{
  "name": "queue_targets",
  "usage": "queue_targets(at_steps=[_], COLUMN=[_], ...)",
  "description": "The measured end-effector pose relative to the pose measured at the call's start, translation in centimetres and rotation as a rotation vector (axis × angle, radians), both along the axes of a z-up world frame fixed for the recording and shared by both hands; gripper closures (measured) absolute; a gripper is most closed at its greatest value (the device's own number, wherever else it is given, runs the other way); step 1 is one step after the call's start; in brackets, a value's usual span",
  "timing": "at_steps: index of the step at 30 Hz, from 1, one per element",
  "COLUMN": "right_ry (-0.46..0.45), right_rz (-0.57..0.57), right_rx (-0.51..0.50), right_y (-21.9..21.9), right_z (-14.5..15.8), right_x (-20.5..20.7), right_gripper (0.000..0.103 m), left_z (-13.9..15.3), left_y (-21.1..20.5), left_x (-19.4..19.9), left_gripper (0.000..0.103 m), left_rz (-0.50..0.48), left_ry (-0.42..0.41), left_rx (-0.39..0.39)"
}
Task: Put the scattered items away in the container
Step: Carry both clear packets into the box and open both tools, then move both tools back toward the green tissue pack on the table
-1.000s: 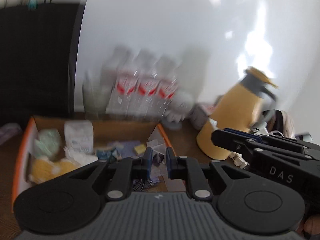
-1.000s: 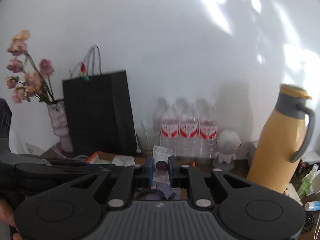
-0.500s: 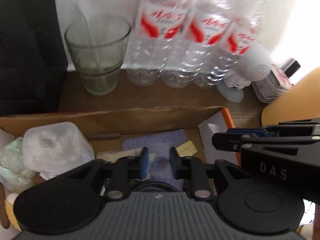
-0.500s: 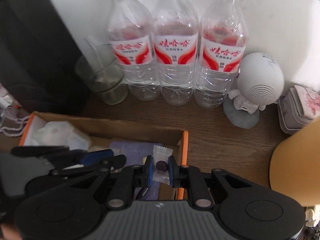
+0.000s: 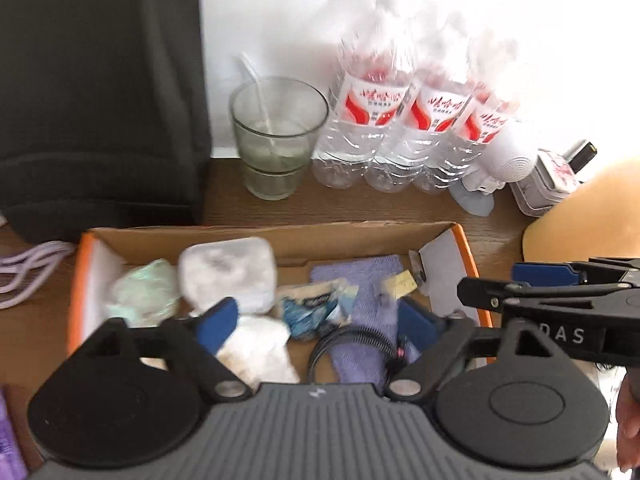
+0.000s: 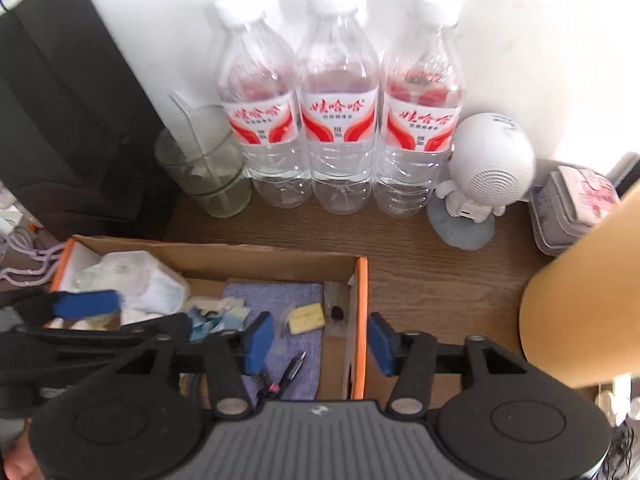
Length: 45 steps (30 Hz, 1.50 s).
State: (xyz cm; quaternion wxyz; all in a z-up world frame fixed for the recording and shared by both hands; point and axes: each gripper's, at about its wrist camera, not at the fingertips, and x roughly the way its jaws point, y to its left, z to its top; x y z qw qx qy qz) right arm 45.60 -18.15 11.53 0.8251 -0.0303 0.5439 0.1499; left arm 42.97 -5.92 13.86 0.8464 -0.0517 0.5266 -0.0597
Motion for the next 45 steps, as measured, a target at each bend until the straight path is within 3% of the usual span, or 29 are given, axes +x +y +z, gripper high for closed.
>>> queue_targets(at_steps=[7,12,15,19,21,25,31,34,39,41,45], right_ry=[-0.006,-0.065,-0.201,-0.533,-0.659,-0.734,-0.786,-0.789,-0.801,-0.765,-0.728], right_rz=[0.034,0.024,0.001,-0.012,-0.023,-0.013,-0.019,-0.03,-0.083,-0.144,-0.154], right_rx=[-0.033,-0.024,0.013,0.057,0.082,0.163,0.181,0.187,0.26,0.232,0.22], right_y=[0.5,0.5,0.5,0.2,0.2,0.1,-1.1,-3.3,-7.8,-8.6,-8.9], right_z=[2.3,3.2,3.7,4.4,4.1,3.8,3.6,1.8,-5.1,-7.6,-9.6], right_x=[-5.2,-9.3,-12.6,-18.3,-20.8,-23.8,-29.4,-35.4,-46.2,-48.3,-49.6], right_gripper=[0.03,0.02,0.02,0.016,0.015,0.015,0.014,0.011,0.002,0.002,0.003], left_z=[2.6,3.8,4.3,4.0,3.7,3.6,2.5,-1.1,-8.1,-9.7,-9.7], left_y=[1.6,2.7,3.6,4.5,4.6,4.8,4.4,5.0,5.7,5.8,5.4], left_x=[-4.4,-8.9,-12.6,-19.3,-21.5,-24.4,-30.8,-37.0,-46.6,-48.0,-47.4], left_gripper=[0.0,0.0,0.0,0.0,0.0,0.0,0.0,0.0,0.0,0.0,0.0], left_rz=[0.041,0.075,0.124,0.114,0.124,0.138,0.108,0.084,0.06,0.032,-0.007], left_ry=[0.004,-0.129,-0.288,-0.604,-0.682,-0.756,-0.816,-0.834,-0.74,-0.675,-0.667], left_rx=[0.133,0.191,0.17,0.113,0.11,0.105,0.154,0.164,0.079,0.088,0.06])
